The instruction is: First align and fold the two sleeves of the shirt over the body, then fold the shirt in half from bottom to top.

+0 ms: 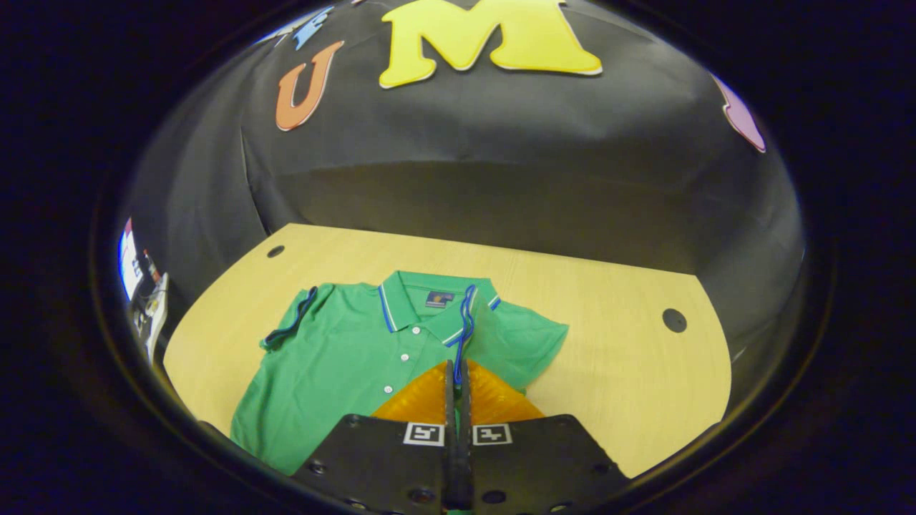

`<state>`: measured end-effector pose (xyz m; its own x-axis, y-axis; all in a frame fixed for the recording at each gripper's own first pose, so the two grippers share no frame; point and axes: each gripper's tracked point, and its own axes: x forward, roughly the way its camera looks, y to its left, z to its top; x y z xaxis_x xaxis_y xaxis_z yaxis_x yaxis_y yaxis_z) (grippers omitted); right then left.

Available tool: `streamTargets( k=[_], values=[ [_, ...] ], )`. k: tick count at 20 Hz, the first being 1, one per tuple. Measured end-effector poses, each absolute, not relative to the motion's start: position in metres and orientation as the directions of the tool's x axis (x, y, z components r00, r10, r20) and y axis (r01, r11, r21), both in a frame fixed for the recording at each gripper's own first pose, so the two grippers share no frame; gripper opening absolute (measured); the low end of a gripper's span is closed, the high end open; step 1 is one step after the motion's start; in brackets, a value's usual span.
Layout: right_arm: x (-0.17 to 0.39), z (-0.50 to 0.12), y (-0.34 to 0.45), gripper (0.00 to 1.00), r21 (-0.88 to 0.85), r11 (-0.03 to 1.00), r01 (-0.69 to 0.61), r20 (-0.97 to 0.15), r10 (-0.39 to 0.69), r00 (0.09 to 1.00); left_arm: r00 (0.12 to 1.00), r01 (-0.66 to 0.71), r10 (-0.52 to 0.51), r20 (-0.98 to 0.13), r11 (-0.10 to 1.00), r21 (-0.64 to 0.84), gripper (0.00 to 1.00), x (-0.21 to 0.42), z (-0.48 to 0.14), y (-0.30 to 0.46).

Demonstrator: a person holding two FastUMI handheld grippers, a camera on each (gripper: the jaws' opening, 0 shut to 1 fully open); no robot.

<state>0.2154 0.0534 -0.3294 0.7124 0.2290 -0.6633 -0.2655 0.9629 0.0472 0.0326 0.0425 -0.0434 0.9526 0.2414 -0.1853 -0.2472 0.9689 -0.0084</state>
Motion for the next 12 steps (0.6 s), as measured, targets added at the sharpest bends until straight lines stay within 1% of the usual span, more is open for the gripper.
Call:
streamTargets(
  k=[2,4,5,7,10,11,12],
  values=[
    [0.212,-0.336,0.068,0.00,0.072,0.962,-0.263,-0.676,0.241,0.697,0.948,-0.254,0.249,-0.196,0.967,0.002,1.00,0.030,-0.047,0.049],
    [0.209,-0.333,0.078,0.14,0.102,0.959,-0.265,-0.667,0.263,0.697,0.949,-0.250,0.246,-0.196,0.968,0.006,1.00,0.031,-0.049,0.052],
    [0.207,-0.327,0.079,0.27,0.104,0.959,-0.263,-0.654,0.265,0.709,0.952,-0.240,0.237,-0.195,0.971,0.010,1.00,0.032,-0.051,0.052],
    [0.200,-0.309,0.076,0.55,0.098,0.963,-0.253,-0.628,0.257,0.734,0.953,-0.225,0.226,-0.200,0.974,0.027,1.00,0.034,-0.061,0.060],
    [0.183,-0.275,0.061,0.99,0.102,0.973,-0.205,-0.588,0.226,0.777,0.957,-0.176,0.179,-0.226,0.984,0.032,1.00,0.045,-0.082,0.059],
    [0.175,-0.265,0.053,0.96,0.096,0.977,-0.191,-0.576,0.211,0.790,0.957,-0.157,0.160,-0.242,0.987,0.031,1.00,0.048,-0.093,0.057],
    [0.167,-0.253,0.044,0.96,0.092,0.980,-0.175,-0.563,0.196,0.803,0.956,-0.136,0.139,-0.260,0.990,0.029,1.00,0.052,-0.103,0.053]
  ],
)
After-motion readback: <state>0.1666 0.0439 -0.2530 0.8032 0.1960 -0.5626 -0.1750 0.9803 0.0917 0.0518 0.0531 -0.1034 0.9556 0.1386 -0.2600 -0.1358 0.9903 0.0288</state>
